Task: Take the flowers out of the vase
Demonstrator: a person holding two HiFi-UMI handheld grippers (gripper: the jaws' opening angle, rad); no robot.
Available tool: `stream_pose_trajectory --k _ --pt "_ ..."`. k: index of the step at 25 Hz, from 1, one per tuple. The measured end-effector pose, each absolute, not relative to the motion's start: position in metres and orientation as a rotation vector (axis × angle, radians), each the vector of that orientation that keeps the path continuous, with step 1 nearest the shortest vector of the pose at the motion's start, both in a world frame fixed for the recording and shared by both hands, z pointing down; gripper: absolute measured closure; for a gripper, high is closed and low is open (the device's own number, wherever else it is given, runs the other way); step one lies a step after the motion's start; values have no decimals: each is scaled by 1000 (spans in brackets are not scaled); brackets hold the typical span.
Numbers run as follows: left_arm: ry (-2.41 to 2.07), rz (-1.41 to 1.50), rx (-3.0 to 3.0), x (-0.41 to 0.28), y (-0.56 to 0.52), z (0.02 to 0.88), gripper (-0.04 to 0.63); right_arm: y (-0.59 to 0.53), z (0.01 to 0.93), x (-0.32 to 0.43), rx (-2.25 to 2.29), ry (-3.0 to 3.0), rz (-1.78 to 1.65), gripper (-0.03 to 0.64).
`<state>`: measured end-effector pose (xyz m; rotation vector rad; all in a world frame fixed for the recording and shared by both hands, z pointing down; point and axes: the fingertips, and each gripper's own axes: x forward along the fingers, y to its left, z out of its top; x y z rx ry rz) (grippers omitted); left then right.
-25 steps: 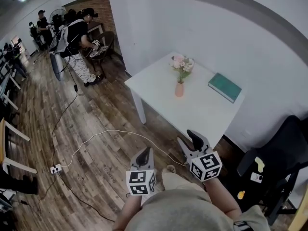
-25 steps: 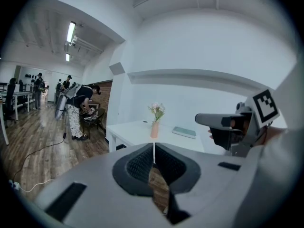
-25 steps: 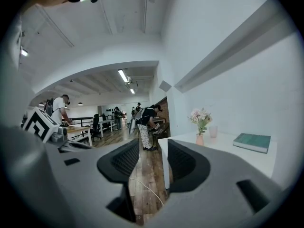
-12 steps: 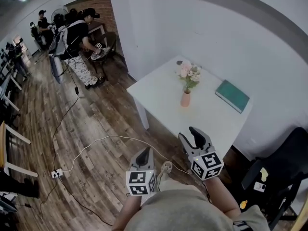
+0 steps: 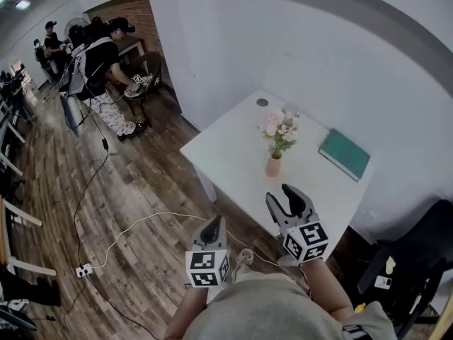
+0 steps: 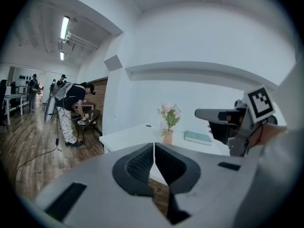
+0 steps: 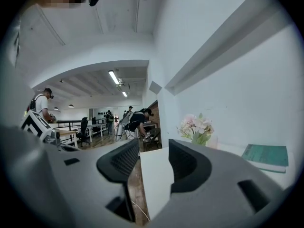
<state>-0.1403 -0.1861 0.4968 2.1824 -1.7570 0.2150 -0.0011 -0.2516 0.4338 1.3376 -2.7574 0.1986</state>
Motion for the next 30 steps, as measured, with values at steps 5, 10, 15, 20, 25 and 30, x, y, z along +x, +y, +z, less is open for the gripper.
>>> stream_pose_trajectory --k 5,10,15,20,25,30 --pt "-1741 219 2189 -140 -222 498 586 -289 439 5 1369 -2728 208 420" --pt "-1721 220 2198 -141 -250 499 586 -321 444 9 1396 -2695 214 419" --pt "-1692 237 2205 -140 -277 504 586 -349 453 13 1417 -2659 232 417" --pt "-1659 254 2216 -137 -300 510 586 -374 467 18 1438 -2613 254 417" --pt "-1640 276 2212 -139 -321 516 586 -398 481 23 1465 -2571 288 416" --pt "-1621 294 2213 -138 -338 523 586 -417 495 26 1475 -2540 312 414"
